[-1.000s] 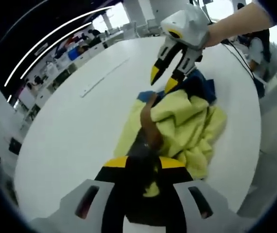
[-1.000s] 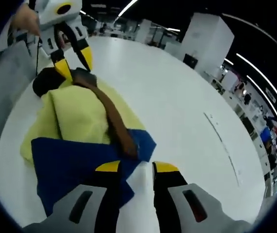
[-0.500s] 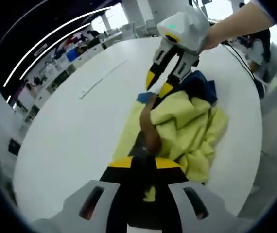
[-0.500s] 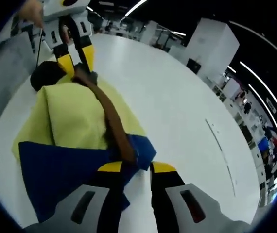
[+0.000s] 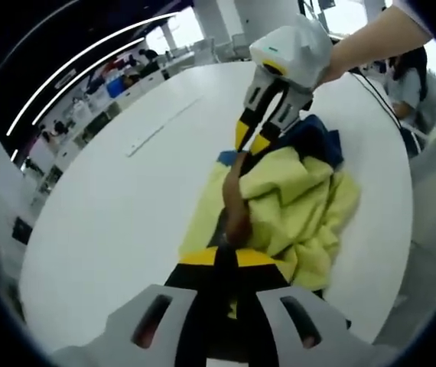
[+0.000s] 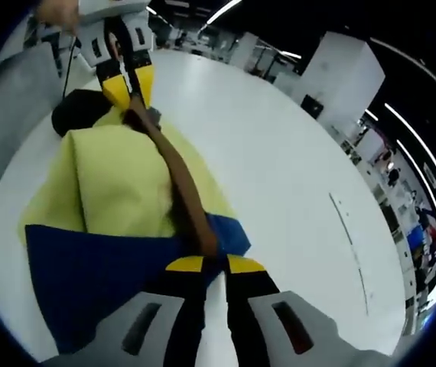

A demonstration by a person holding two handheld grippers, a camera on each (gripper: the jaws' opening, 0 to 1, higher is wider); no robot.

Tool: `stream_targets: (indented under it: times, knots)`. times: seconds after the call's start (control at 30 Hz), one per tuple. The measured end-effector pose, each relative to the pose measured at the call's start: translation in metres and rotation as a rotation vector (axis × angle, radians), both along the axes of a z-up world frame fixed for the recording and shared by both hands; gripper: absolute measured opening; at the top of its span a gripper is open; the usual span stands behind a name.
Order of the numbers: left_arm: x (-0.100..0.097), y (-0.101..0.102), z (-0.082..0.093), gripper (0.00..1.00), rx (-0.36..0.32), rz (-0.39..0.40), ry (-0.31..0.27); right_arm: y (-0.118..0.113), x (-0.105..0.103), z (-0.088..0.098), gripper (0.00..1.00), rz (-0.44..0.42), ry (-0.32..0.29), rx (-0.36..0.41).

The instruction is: Fold the garment on the visible template until the final outline fits inside the template.

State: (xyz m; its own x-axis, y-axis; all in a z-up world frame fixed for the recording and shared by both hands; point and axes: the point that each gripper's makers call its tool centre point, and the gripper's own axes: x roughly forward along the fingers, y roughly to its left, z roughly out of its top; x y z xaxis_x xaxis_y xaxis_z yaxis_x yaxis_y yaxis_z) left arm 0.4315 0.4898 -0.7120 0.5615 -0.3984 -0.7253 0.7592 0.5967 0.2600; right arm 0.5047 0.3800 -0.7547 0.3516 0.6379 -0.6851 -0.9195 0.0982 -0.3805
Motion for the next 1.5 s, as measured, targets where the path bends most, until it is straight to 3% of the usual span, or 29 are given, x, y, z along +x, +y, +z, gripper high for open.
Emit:
stream_targets:
  times: [0.23,0.6,0.77,1.27,1.5]
  knots:
    - [0.003,0.002,0.008,0.0,0.002,0.009,-0.026,-0.003,-0.004,0.005,0.04,0.0,-0.002,-0.007]
    - [0.007,0.008,0.026,0.0,-0.028,0.041,-0.051,-0.007,-0.016,0.034,0.03,-0.072,0.025,0.046]
    - [0.009,0.011,0.046,0.0,-0.048,0.059,-0.083,-0.002,-0.025,0.063,0.03,-0.121,0.071,0.153]
    - [0.01,0.011,0.102,0.0,-0.152,0.08,-0.169,-0.001,-0.043,0.136,0.03,-0.182,-0.044,0.21]
    - [0.005,0.007,0.141,0.0,-0.278,0.1,-0.2,-0.006,-0.055,0.173,0.02,-0.254,-0.093,0.269]
